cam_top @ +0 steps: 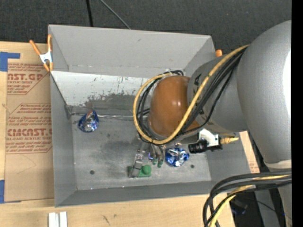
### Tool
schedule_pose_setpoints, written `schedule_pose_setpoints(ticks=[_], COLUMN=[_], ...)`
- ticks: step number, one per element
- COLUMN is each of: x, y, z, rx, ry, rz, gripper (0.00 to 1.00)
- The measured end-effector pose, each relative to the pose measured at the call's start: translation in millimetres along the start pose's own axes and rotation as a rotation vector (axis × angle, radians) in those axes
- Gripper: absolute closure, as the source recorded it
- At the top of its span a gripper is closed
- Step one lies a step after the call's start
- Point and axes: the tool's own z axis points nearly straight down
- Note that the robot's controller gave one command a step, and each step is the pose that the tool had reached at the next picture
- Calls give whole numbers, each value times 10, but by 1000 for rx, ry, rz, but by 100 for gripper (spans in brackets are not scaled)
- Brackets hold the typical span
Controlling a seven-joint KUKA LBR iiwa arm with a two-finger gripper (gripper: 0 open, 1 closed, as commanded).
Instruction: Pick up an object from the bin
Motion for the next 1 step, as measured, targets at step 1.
schedule_pose_setpoints(ticks=[1], x=[-213], y=[-353], z=[498], rx=[0], ry=[1], rz=[-218], gripper=[0])
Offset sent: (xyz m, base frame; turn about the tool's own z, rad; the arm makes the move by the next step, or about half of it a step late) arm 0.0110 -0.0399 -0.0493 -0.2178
